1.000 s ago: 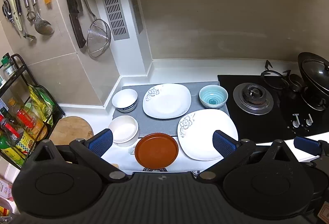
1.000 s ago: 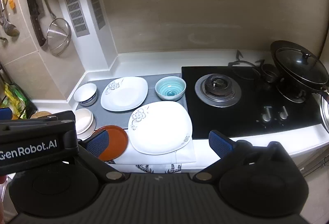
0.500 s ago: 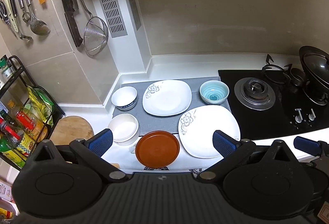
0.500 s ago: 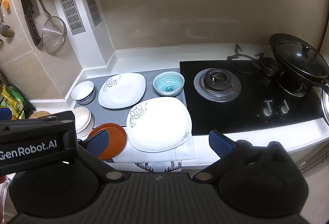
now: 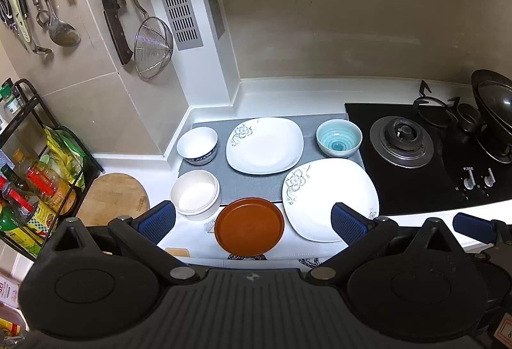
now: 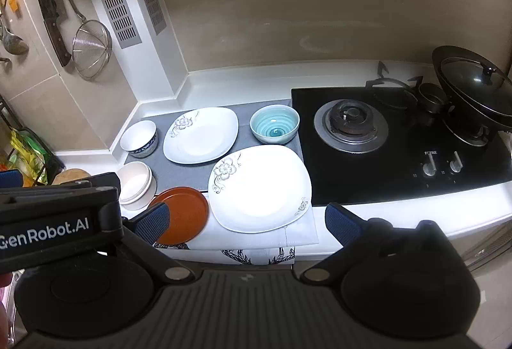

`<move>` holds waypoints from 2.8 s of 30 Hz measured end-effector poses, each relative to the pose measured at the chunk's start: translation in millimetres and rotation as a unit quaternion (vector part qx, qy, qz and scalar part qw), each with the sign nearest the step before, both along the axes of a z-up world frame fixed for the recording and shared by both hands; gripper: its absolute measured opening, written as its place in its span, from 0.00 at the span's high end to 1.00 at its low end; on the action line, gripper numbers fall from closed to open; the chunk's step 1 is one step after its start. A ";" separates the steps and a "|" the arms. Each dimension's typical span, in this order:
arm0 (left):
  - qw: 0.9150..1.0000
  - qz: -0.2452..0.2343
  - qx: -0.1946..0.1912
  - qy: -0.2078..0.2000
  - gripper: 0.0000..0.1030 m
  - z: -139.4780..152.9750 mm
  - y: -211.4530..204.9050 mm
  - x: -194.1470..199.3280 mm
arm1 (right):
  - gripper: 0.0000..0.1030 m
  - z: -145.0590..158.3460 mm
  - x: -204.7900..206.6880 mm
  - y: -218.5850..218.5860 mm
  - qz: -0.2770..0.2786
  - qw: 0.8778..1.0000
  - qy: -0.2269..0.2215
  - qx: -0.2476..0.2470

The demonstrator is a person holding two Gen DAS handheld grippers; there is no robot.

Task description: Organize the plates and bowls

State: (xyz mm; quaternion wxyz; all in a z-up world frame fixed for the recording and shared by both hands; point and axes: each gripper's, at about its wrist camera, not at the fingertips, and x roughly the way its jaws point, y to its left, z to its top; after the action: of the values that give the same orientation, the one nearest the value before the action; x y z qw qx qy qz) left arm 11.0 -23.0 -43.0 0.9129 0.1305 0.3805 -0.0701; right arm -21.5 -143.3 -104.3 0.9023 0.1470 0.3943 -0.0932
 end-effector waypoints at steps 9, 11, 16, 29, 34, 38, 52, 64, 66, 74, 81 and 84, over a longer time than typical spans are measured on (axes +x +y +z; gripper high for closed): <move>1.000 0.010 -0.007 0.006 0.00 -5.1 4.8 0.3 | 0.00 -2.0 3.7 3.0 0.008 1.000 0.009 -0.004; 1.000 0.013 -0.009 0.007 0.00 -6.0 5.7 0.2 | 0.00 -2.0 4.4 4.6 0.010 1.000 0.010 -0.006; 1.000 0.022 -0.005 0.006 0.00 -6.8 5.9 2.0 | 0.00 -3.4 6.6 5.3 0.015 1.000 0.012 -0.007; 0.999 0.036 -0.005 0.015 0.00 -12.9 14.7 3.8 | 0.00 -7.4 11.1 14.0 0.034 0.999 0.020 -0.013; 0.999 0.037 -0.004 0.022 0.00 -18.4 18.1 10.2 | 0.00 -12.8 17.7 16.5 0.038 0.999 0.026 -0.013; 0.999 0.037 -0.009 0.033 0.00 -27.6 21.2 21.7 | 0.00 -20.4 26.8 20.1 0.039 0.998 0.036 -0.017; 0.984 -0.104 -0.111 0.091 0.07 -121.4 72.0 121.5 | 0.00 -99.1 73.1 1.9 0.113 0.992 -0.038 -0.042; 0.924 -0.203 -0.166 0.279 0.51 -239.6 18.3 297.5 | 0.01 -190.8 97.0 -117.1 -0.075 0.982 -0.061 0.160; 0.915 -0.194 -0.168 0.312 0.51 -263.5 5.4 313.5 | 0.10 -211.1 90.8 -138.5 -0.112 0.966 -0.068 0.222; 0.903 -0.152 -0.127 0.381 0.68 -319.7 -20.6 333.4 | 0.53 -277.9 91.1 -170.6 -0.123 0.954 -0.025 0.272; 0.900 -0.135 -0.126 0.395 0.74 -335.2 -26.4 335.2 | 0.82 -307.3 115.3 -166.5 -0.045 0.965 -0.029 0.257; 0.904 -0.133 -0.116 0.391 0.74 -332.6 -29.9 336.9 | 0.91 -317.1 116.6 -167.7 -0.047 0.959 -0.025 0.277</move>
State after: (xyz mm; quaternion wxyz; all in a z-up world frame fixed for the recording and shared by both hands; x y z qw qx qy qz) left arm 347.9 -52.9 -375.6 0.6821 0.0348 0.6748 -0.2796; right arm 95.1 -311.0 -421.4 0.8302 0.4122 0.3749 -0.0188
